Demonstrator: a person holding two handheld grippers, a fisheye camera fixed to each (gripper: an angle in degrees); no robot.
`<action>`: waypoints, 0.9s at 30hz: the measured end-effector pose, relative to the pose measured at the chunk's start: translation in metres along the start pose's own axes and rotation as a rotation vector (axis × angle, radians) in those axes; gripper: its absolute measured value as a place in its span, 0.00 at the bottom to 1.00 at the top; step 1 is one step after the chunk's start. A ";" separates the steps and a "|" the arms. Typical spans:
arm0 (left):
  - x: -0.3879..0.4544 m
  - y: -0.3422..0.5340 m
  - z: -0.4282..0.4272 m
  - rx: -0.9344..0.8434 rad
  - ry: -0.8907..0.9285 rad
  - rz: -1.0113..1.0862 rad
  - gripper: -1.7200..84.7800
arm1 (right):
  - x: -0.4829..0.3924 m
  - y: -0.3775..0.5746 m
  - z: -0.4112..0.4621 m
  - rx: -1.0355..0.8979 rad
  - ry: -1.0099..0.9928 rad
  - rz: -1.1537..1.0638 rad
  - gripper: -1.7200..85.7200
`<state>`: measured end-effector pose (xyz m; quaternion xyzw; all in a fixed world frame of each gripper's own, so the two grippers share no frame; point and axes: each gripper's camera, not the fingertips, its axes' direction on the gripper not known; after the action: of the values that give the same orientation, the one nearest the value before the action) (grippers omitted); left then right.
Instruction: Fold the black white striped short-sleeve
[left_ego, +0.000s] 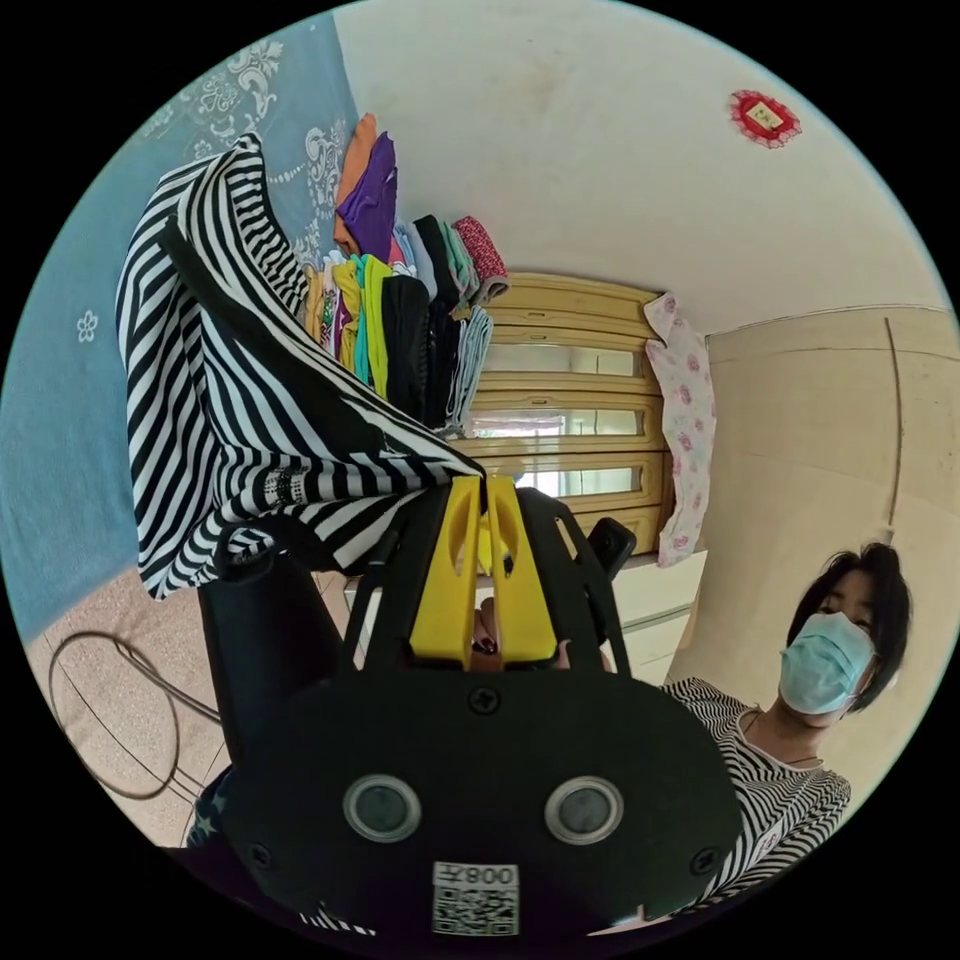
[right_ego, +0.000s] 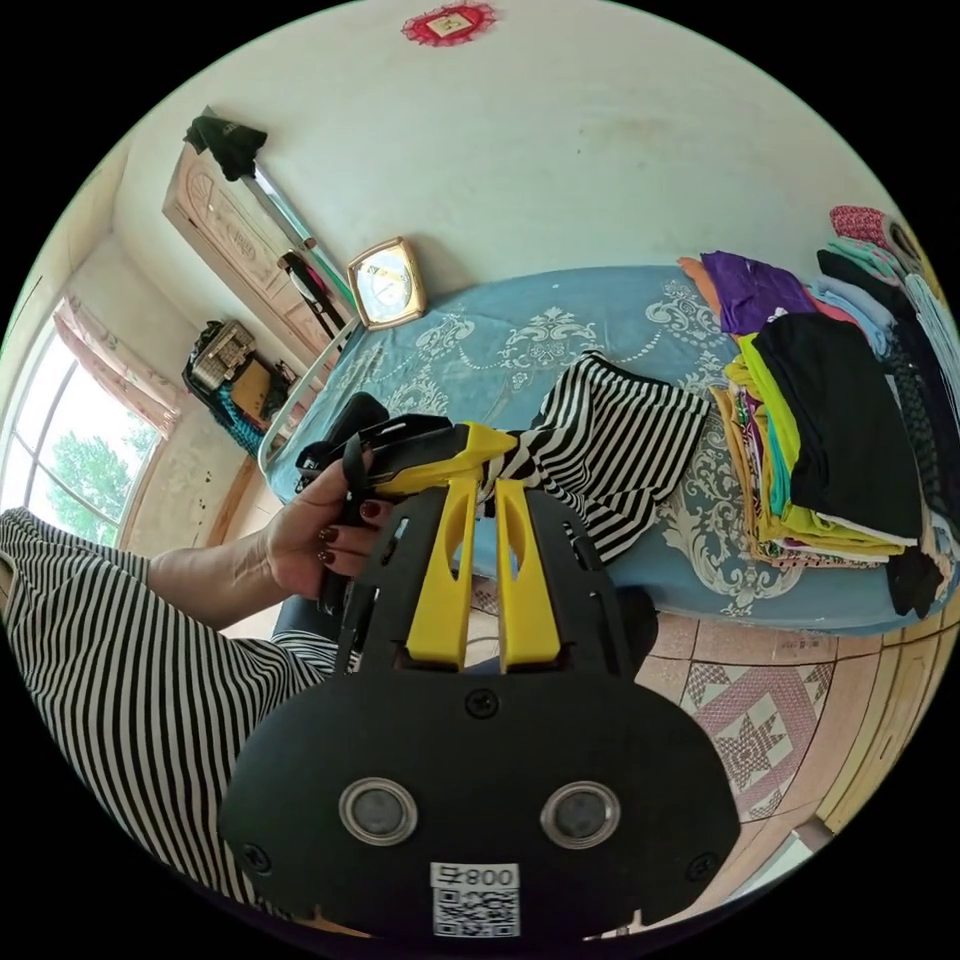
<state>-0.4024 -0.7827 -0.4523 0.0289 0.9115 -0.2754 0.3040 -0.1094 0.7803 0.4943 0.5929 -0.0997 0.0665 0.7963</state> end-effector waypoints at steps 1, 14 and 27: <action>-0.003 -0.004 0.005 -0.008 0.001 0.001 0.03 | 0.000 0.003 -0.004 0.010 0.032 0.006 0.04; -0.052 -0.052 0.007 0.063 0.036 -0.050 0.06 | 0.012 0.016 -0.062 -0.017 0.031 -0.008 0.03; -0.120 -0.216 0.031 0.028 -0.390 -0.104 0.11 | 0.039 0.012 -0.142 0.039 -0.060 -0.011 0.02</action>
<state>-0.3359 -0.9683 -0.2996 -0.0682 0.8317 -0.3036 0.4598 -0.0631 0.9198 0.4756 0.6106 -0.1189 0.0463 0.7816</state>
